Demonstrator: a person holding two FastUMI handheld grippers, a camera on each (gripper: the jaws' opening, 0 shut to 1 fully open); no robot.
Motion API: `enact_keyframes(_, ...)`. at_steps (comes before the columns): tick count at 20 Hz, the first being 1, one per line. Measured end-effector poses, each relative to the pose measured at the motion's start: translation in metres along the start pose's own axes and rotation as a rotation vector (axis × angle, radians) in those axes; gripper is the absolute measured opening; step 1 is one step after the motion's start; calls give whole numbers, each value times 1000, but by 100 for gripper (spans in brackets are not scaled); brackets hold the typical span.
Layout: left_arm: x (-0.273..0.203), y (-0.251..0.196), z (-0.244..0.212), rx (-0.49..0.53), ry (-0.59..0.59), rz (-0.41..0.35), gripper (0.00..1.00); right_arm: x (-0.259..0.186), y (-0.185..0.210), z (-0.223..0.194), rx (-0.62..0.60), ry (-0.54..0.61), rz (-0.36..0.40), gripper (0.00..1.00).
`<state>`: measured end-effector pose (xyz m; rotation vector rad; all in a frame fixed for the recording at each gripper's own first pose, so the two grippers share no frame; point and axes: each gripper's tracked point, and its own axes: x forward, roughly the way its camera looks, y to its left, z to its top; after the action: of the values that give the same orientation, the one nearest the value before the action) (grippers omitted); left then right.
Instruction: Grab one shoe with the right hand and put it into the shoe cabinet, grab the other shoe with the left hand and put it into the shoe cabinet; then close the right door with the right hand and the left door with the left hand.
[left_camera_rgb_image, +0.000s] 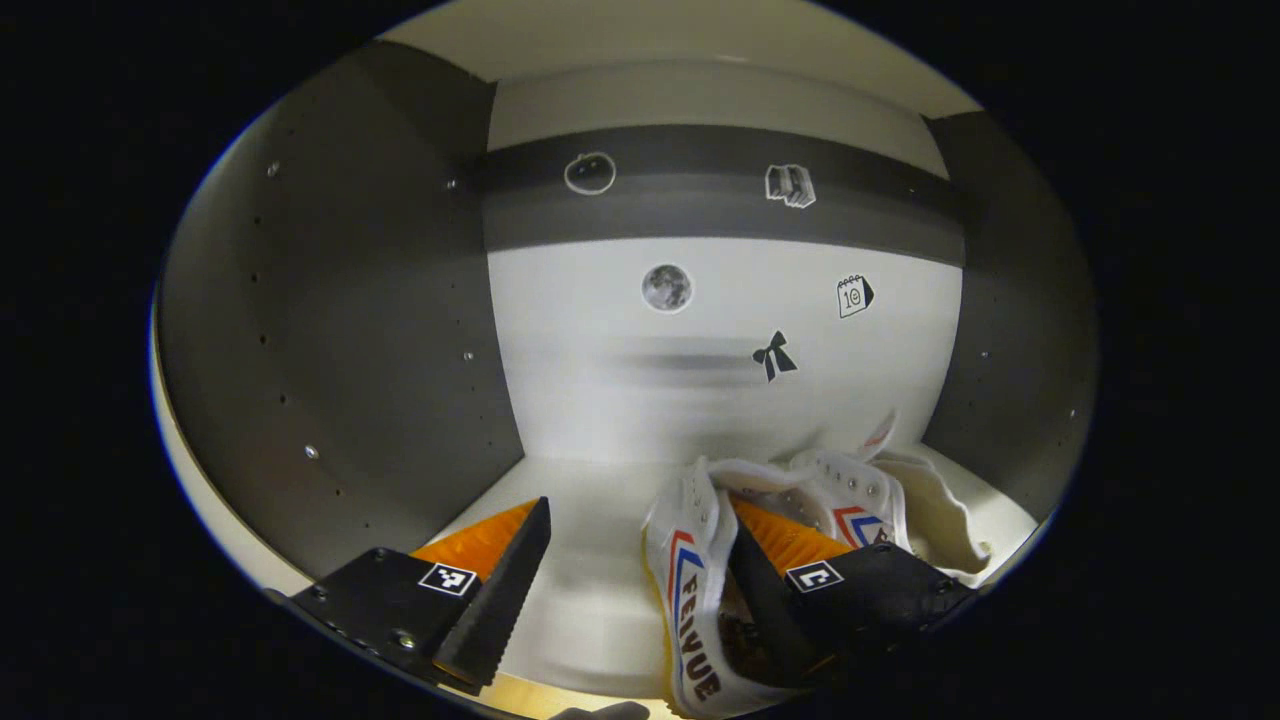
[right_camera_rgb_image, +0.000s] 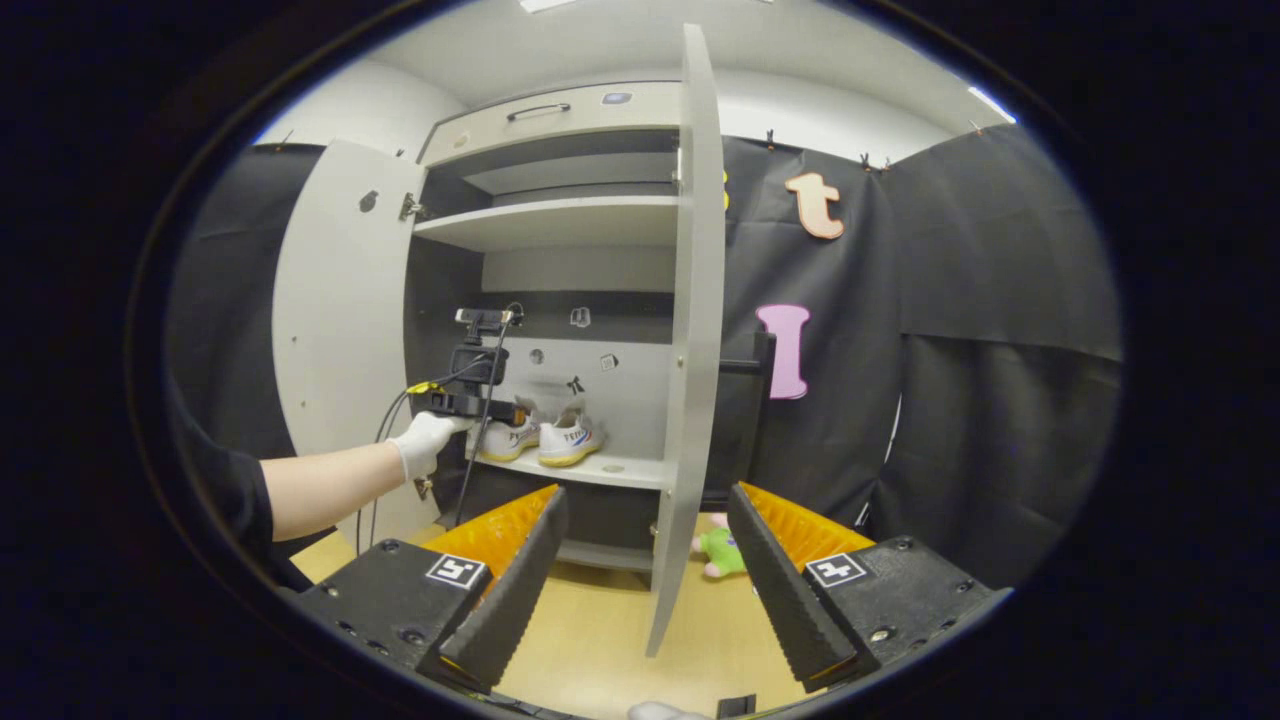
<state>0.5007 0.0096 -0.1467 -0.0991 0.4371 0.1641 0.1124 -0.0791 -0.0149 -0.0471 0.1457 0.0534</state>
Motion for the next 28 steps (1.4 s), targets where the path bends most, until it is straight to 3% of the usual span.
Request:
enact_keyframes(7, -7, 2, 0, -40, 31, -17, 98, -2, 2, -2, 1, 6, -7, 100)
enact_keyframes(10, -14, -7, 18, -105, -7, -63, 99, -2, 4, -4, -1, 12, -5, 100)
enact_keyframes(16, -37, 12, 35, -86, -81, -9, 96, -2, 3, -1, 6, 1, -2, 100)
enact_keyframes(22, -103, 15, 33, -10, -196, 10, 96, -5, -6, -1, 11, -14, -27, 98)
enact_keyframes(28, -215, 2, 6, 17, -306, -46, 95, -19, -17, -10, 28, -23, -81, 100)
